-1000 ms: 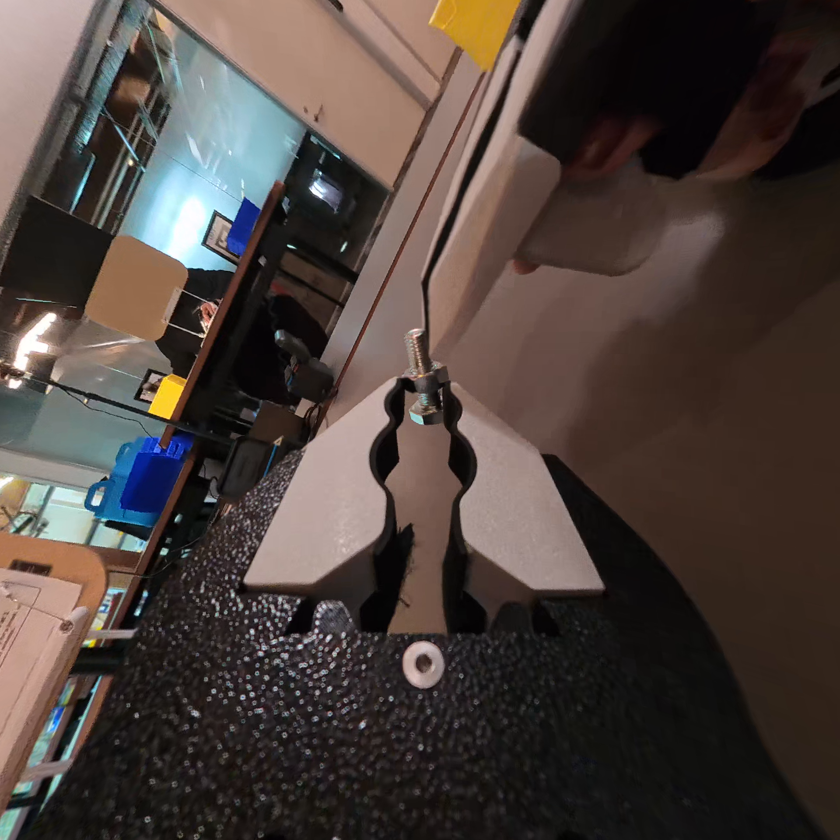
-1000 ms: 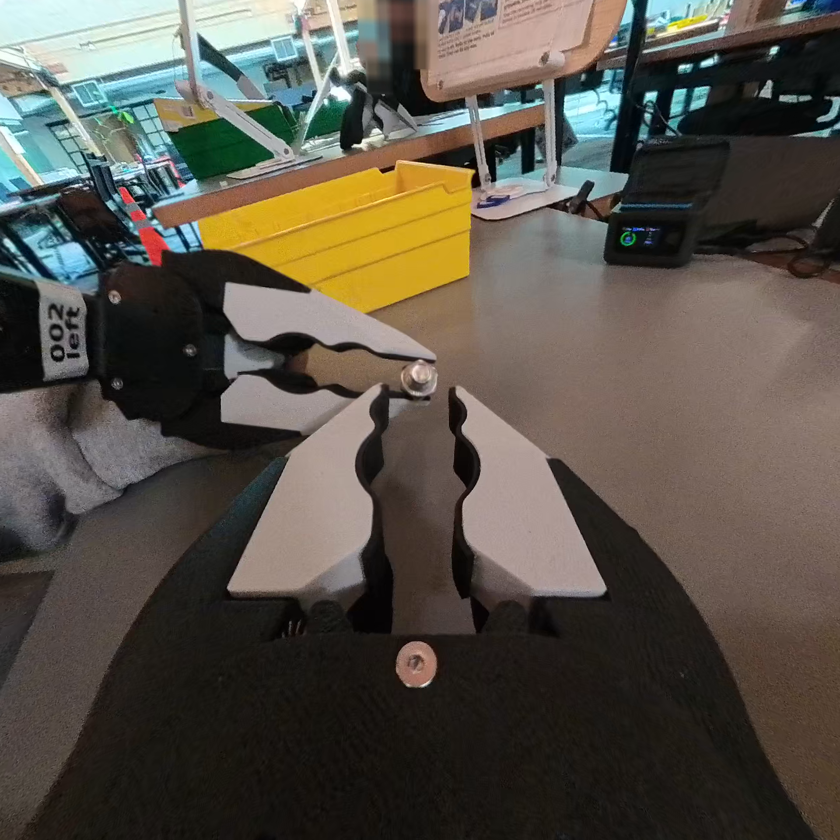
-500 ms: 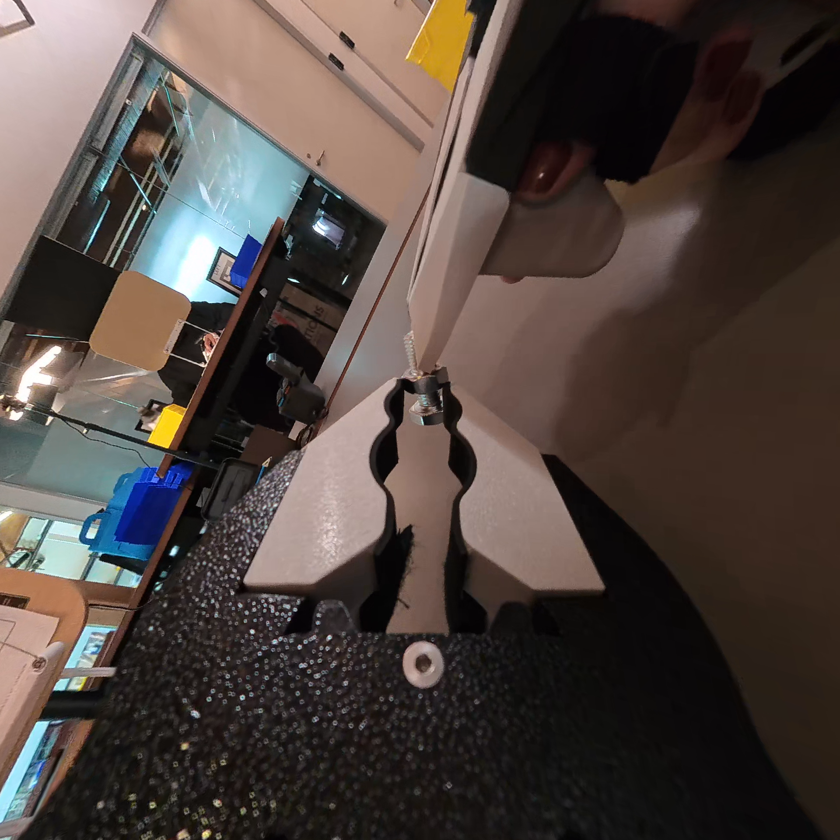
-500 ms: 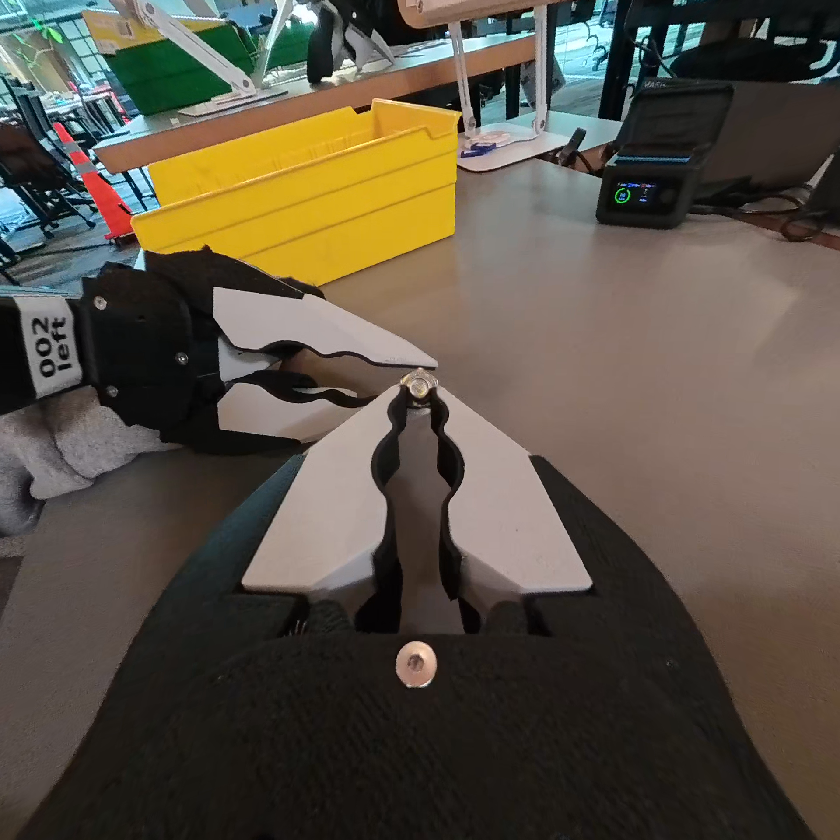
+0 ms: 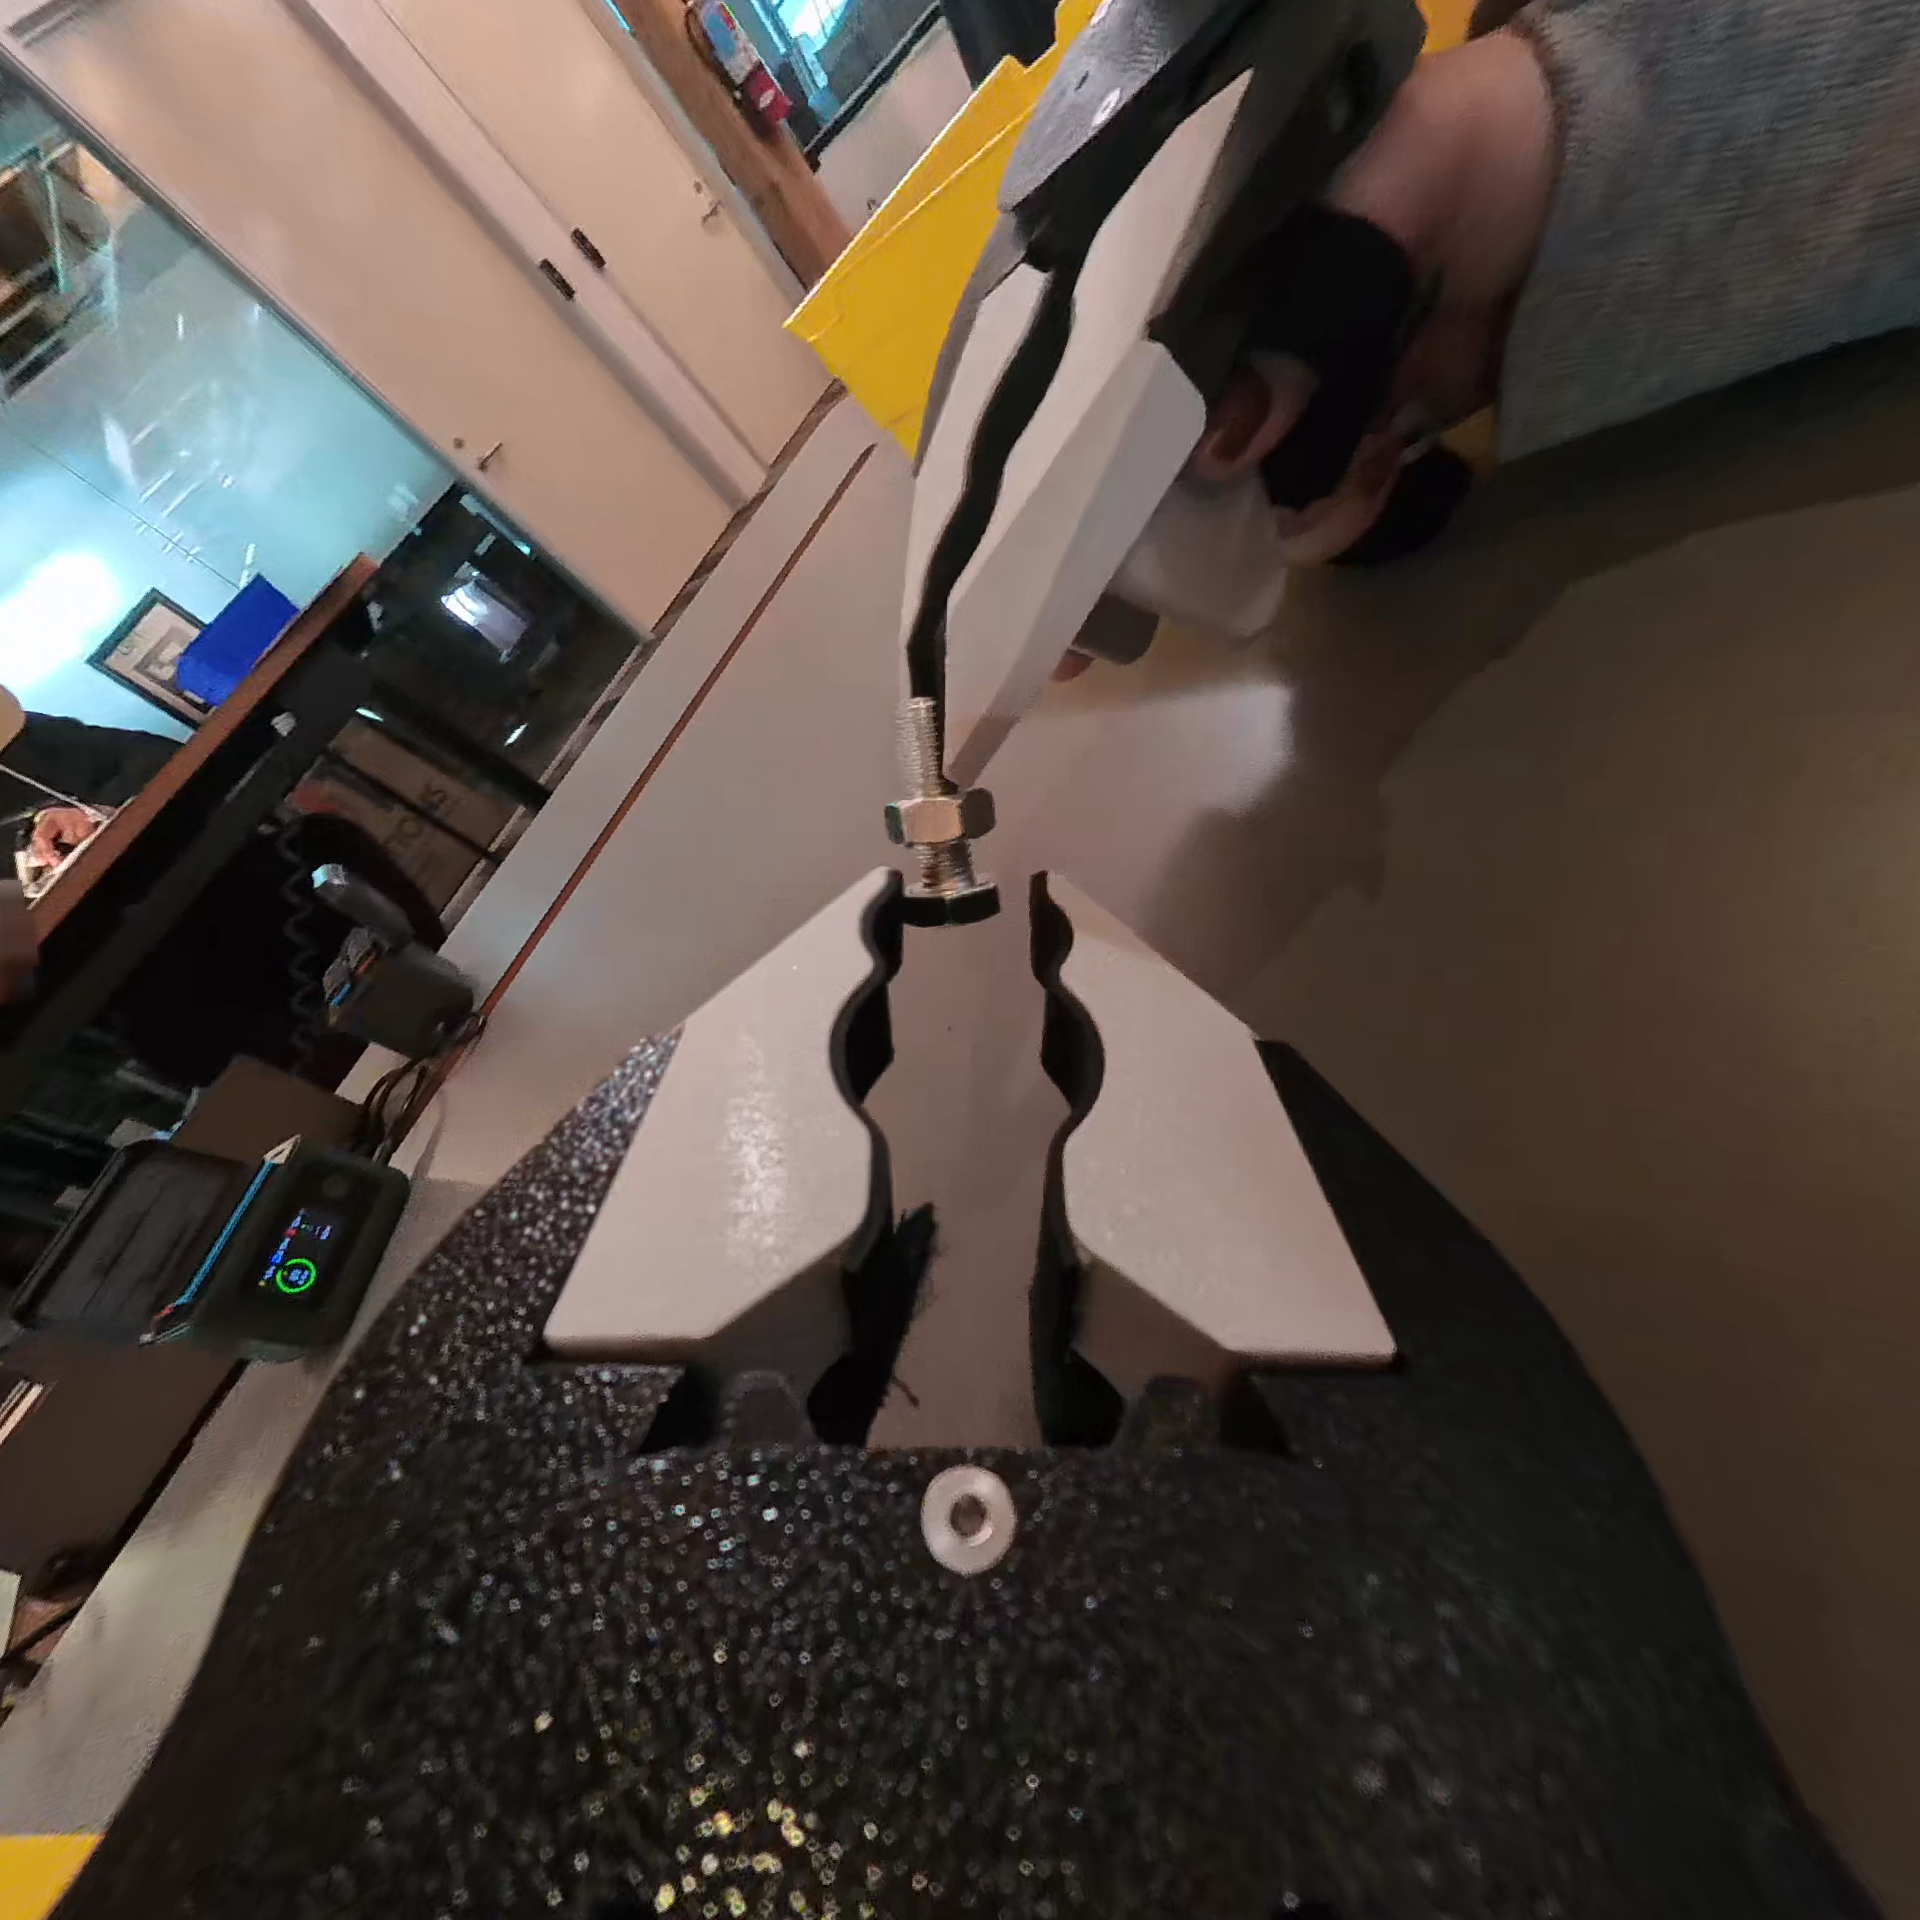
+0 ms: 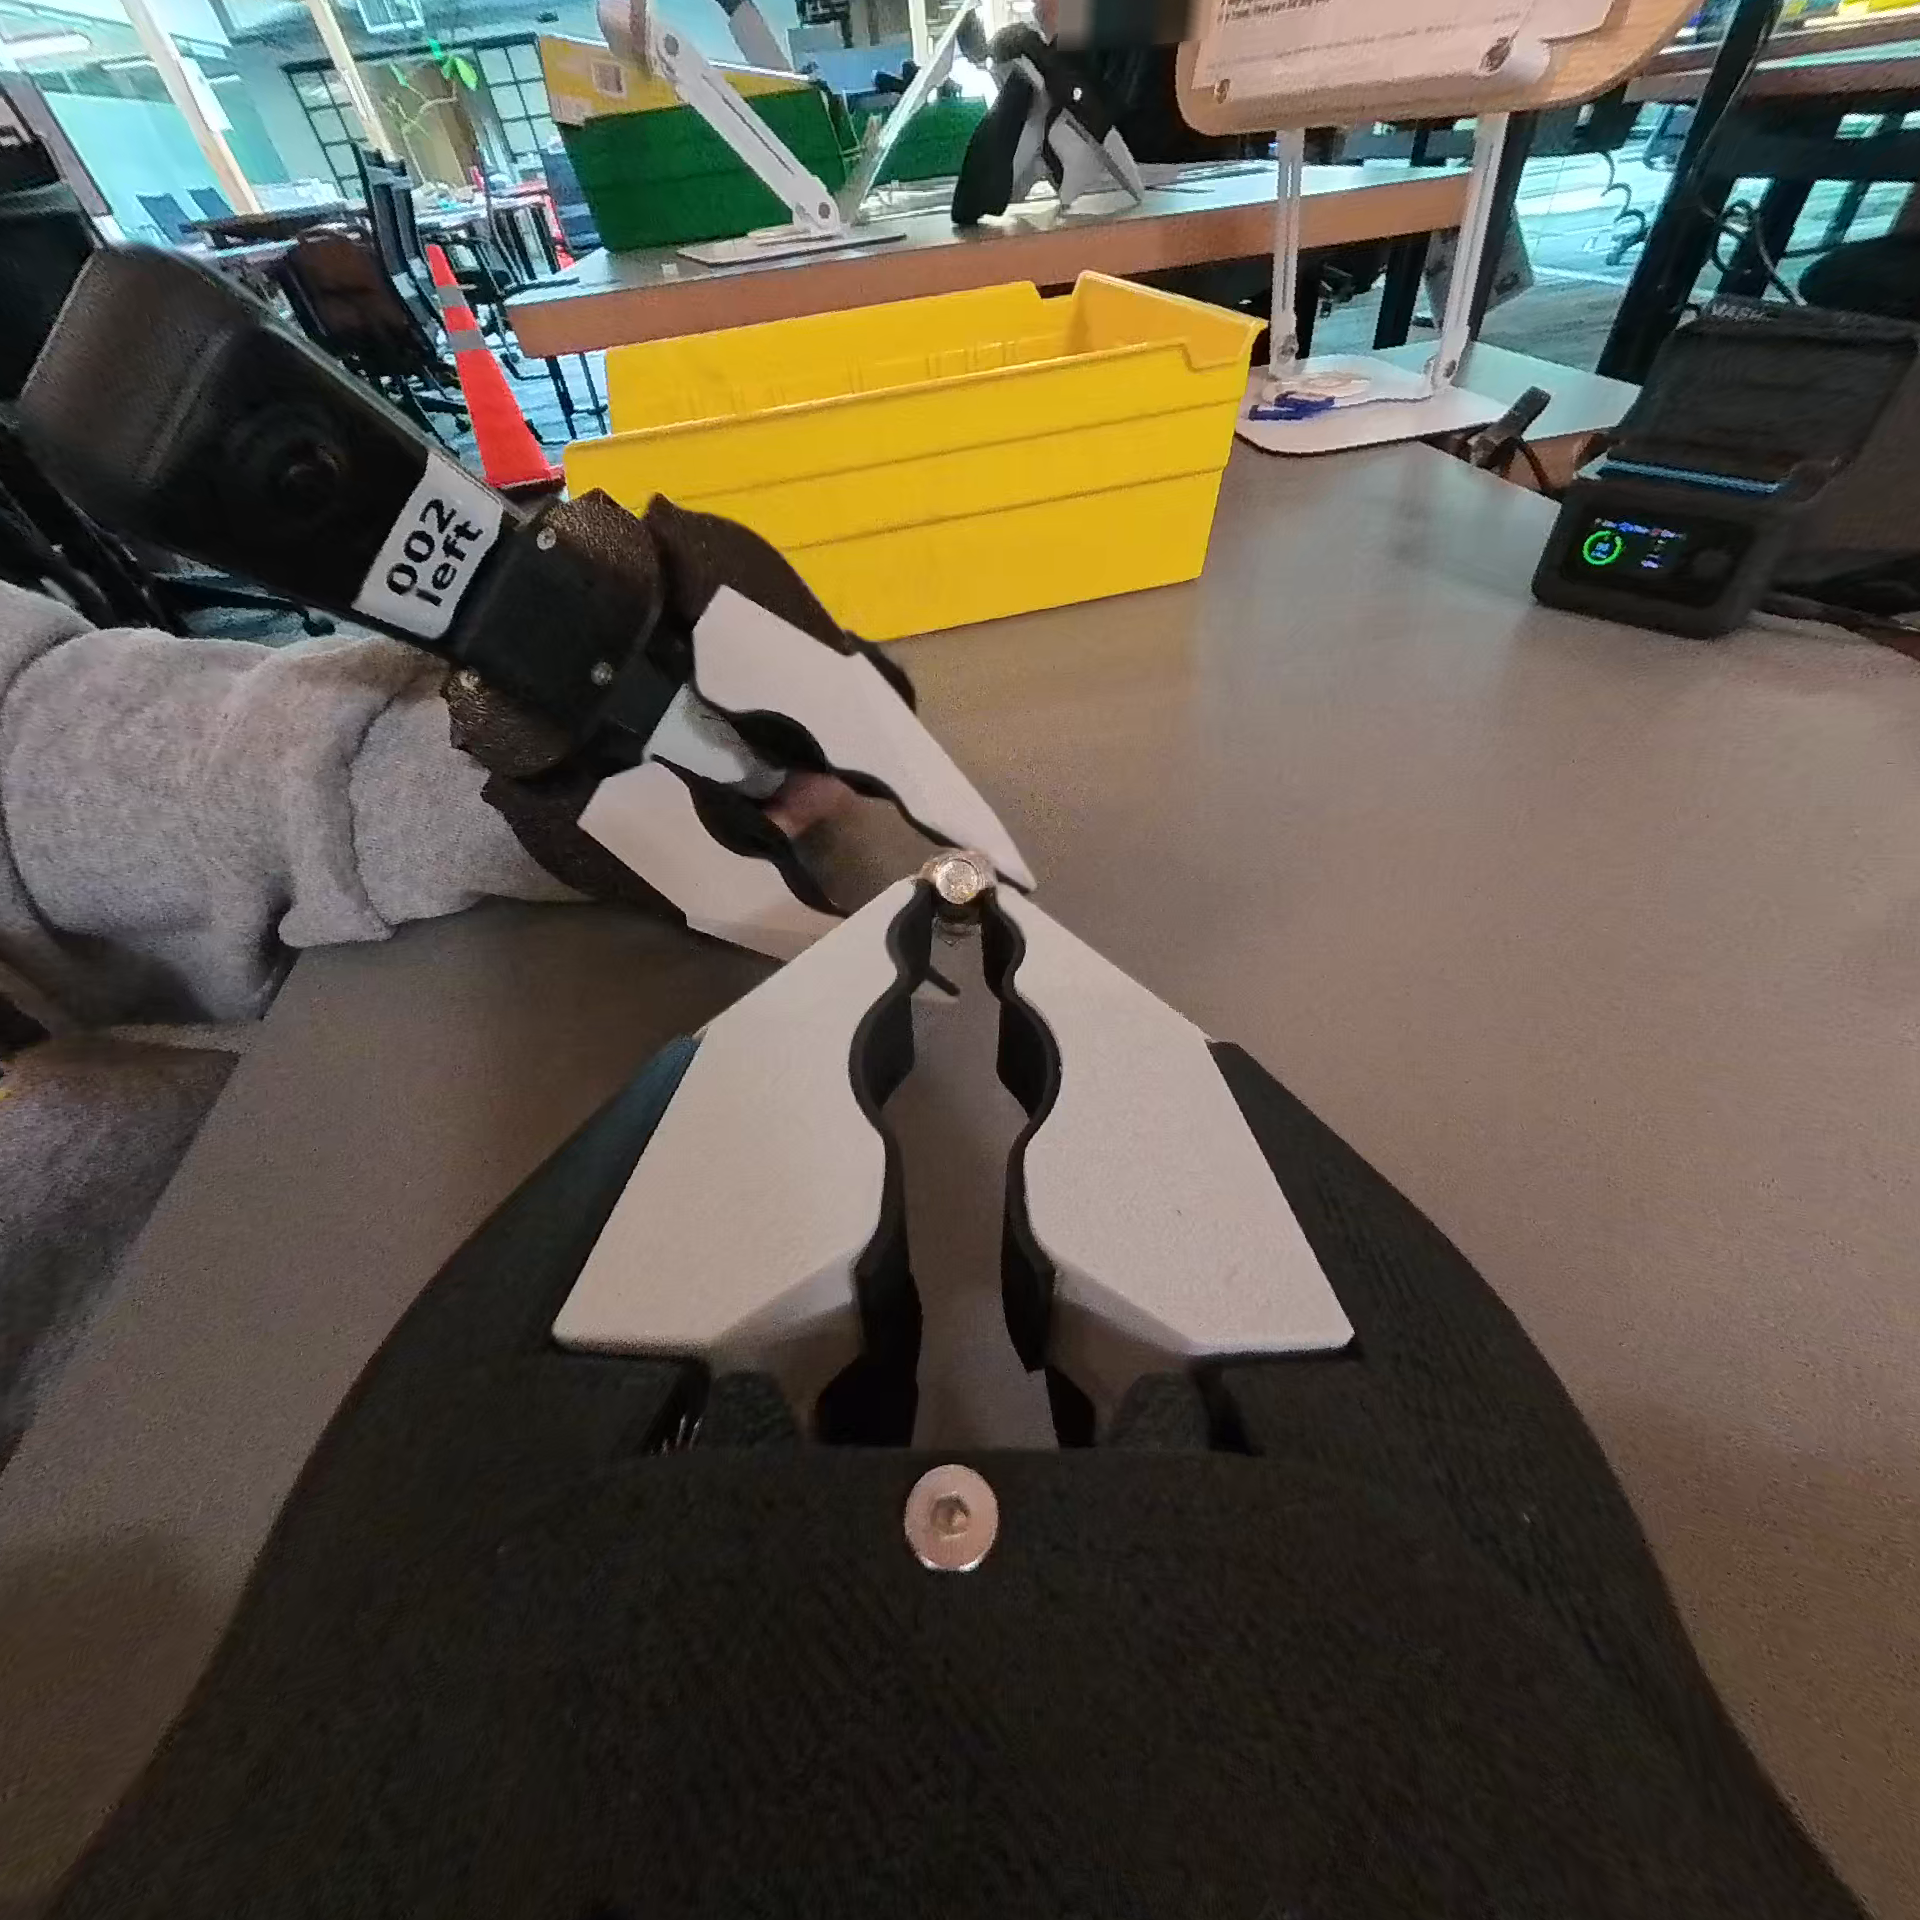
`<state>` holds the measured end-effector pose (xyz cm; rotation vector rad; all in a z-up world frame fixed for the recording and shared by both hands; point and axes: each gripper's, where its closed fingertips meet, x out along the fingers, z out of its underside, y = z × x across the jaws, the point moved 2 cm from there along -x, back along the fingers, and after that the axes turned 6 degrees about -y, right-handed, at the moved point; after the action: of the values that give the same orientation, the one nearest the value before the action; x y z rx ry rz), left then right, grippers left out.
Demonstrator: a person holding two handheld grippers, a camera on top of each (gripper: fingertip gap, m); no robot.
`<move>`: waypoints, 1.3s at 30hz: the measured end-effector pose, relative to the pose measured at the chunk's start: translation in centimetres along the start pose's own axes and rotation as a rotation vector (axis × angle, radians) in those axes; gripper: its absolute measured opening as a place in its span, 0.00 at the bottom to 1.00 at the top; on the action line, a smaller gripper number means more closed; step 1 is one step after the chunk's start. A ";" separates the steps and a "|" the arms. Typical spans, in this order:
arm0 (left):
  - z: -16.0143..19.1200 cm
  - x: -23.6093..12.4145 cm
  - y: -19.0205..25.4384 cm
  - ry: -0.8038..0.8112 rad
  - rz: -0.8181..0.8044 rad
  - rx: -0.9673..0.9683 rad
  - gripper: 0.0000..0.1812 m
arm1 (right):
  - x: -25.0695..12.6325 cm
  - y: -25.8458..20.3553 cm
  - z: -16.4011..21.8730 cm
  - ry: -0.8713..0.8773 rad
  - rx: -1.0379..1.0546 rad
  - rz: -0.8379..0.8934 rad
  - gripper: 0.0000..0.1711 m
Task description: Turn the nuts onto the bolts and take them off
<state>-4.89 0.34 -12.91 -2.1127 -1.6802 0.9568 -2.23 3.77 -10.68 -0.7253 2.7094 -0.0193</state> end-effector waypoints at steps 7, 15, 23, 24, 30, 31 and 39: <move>0.2 0.2 -0.4 -0.029 0.009 -0.053 0.09 | 0.1 0.5 0.2 -0.007 0.047 0.027 0.07; 1.3 1.2 0.6 -0.134 -0.004 0.128 0.09 | 1.3 -0.3 3.0 -0.246 0.102 0.013 0.20; 1.4 1.7 1.0 -0.168 0.009 0.150 0.09 | 1.7 -1.0 1.7 -0.188 -0.097 0.080 0.23; 1.4 1.7 1.0 -0.171 0.005 0.158 0.09 | 1.5 -0.6 1.8 -0.199 -0.090 0.106 0.24; 1.4 1.9 1.2 -0.183 0.001 0.185 0.09 | 1.0 0.1 4.0 -0.324 0.084 0.060 0.27; 1.3 1.9 1.2 -0.184 0.001 0.189 0.09 | 1.2 -0.3 4.0 -0.332 0.076 0.041 0.27; 1.3 1.9 1.3 -0.191 0.000 0.192 0.09 | 0.5 -0.8 1.3 -0.201 -0.101 0.113 0.22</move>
<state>-4.49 1.53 -15.24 -1.9495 -1.5997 1.3004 -1.84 2.91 -12.00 -0.5669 2.5675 0.2076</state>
